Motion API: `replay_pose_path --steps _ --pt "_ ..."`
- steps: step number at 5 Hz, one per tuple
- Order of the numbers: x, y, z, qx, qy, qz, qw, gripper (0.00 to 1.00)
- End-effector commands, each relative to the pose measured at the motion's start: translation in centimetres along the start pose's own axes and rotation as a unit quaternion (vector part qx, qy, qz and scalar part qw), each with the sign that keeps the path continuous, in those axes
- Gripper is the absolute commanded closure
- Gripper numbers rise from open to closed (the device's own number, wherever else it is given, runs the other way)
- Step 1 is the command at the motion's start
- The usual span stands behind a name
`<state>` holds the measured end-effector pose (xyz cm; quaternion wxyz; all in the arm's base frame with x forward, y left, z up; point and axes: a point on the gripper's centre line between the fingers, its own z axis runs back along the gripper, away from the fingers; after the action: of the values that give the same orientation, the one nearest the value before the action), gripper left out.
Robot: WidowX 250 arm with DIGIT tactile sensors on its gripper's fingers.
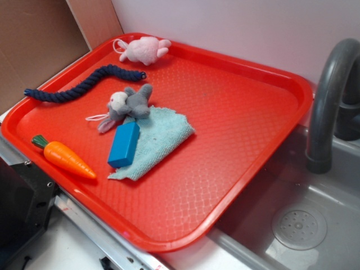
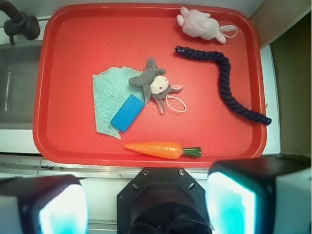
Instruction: Grab the blue block.
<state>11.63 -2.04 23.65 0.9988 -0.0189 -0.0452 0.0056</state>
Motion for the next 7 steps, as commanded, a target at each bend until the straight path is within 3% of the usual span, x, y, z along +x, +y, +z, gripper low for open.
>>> replay_pose_path --steps 1,2,3,4,5,7 --pt "0.0 0.0 0.0 0.000 0.000 0.000 1.000 0.00" --pt "0.1 0.4 -0.2 0.015 -0.040 0.122 0.992 0.00" --pt "0.3 0.9 -2.2 0.007 -0.110 0.242 0.964 0.00" --pt "0.4 1.0 -4.7 -0.001 -0.121 0.364 0.924 0.00" --pt "1.0 0.9 -8.1 -0.012 -0.104 0.383 0.918 0.00" --pt "3.3 -0.4 -14.5 0.024 -0.068 0.367 0.928 0.00"
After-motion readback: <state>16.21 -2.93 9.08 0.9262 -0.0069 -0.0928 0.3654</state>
